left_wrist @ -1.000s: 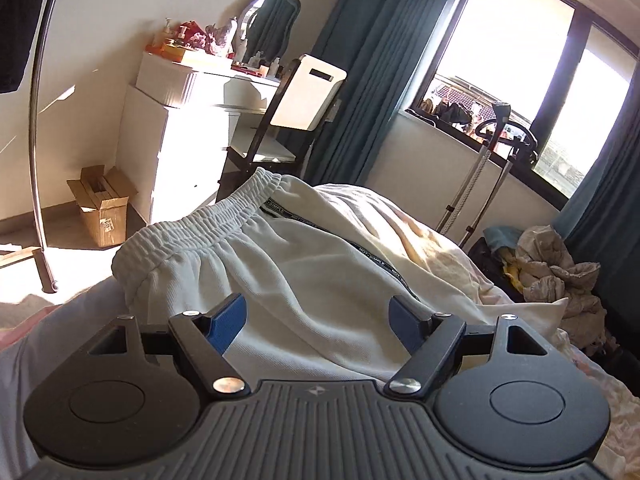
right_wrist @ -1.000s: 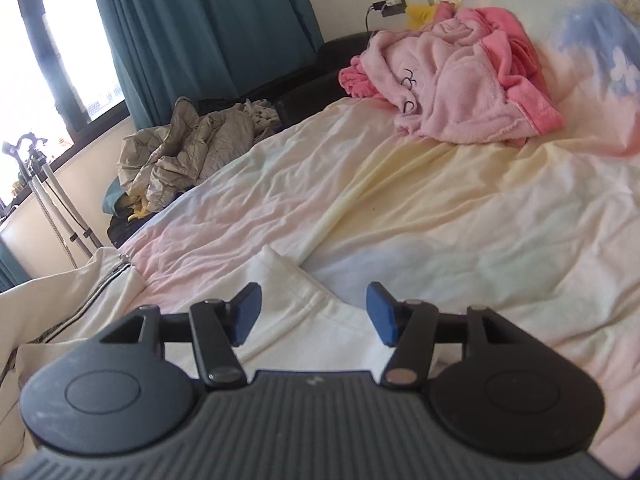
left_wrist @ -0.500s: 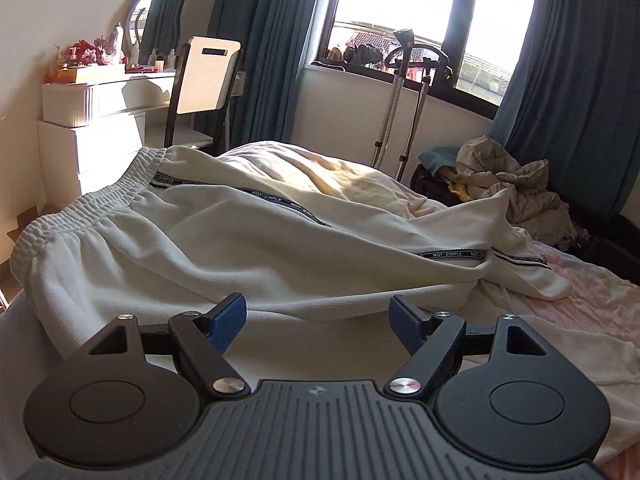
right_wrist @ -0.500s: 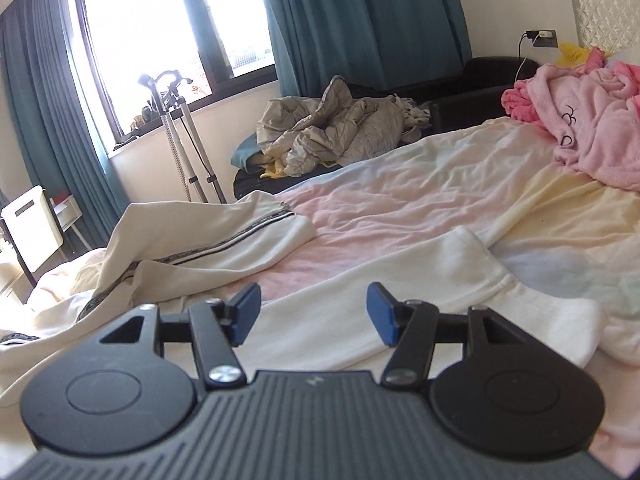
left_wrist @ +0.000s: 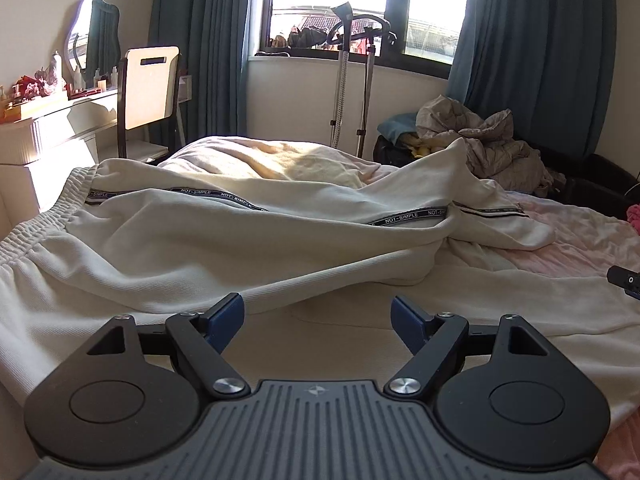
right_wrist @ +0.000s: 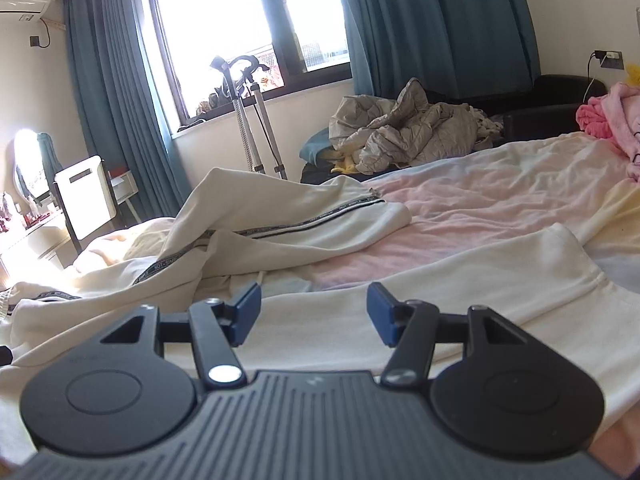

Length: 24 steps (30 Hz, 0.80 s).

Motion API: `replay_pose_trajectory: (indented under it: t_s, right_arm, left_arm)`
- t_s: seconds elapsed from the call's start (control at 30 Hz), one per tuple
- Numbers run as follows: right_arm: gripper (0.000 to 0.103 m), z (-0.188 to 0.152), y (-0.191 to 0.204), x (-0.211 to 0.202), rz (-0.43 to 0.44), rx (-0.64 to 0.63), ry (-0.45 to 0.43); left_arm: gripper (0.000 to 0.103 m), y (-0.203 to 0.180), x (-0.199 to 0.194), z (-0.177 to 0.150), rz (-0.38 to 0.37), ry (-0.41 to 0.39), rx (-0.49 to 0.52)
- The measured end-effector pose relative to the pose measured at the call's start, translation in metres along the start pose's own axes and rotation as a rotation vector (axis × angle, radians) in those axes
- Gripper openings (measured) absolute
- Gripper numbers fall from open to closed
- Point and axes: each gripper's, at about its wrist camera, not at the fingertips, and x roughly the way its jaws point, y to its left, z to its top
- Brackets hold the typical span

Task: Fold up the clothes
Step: 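Move the right gripper toward the sweatpants leg edge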

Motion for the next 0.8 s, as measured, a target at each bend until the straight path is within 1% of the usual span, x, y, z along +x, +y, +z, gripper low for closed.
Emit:
replay_pose_trajectory:
  t_s: [0.13, 0.23, 0.5, 0.57, 0.7, 0.8]
  right_arm:
    - [0.06, -0.005, 0.001, 0.014, 0.015, -0.005, 0.004]
    - [0.06, -0.009, 0.002, 0.025, 0.024, -0.005, 0.008]
    - [0.06, -0.015, 0.009, 0.057, 0.026, -0.055, 0.012]
    - [0.06, -0.015, 0.007, 0.065, 0.031, -0.02, 0.023]
    - [0.06, -0.013, -0.005, 0.08, 0.062, 0.11, 0.039]
    - [0.06, -0.013, -0.016, 0.092, 0.068, 0.201, 0.049]
  left_arm:
    - [0.083, -0.006, 0.007, -0.002, 0.001, 0.006, 0.018]
    - [0.083, -0.007, 0.008, -0.007, -0.016, 0.014, 0.01]
    - [0.084, 0.001, -0.001, -0.011, -0.02, 0.006, -0.068]
    - [0.084, 0.003, -0.001, -0.011, -0.016, 0.004, -0.082]
    - [0.084, 0.003, 0.0, -0.012, -0.02, 0.01, -0.103]
    - [0.084, -0.002, 0.002, -0.013, -0.019, 0.014, -0.083]
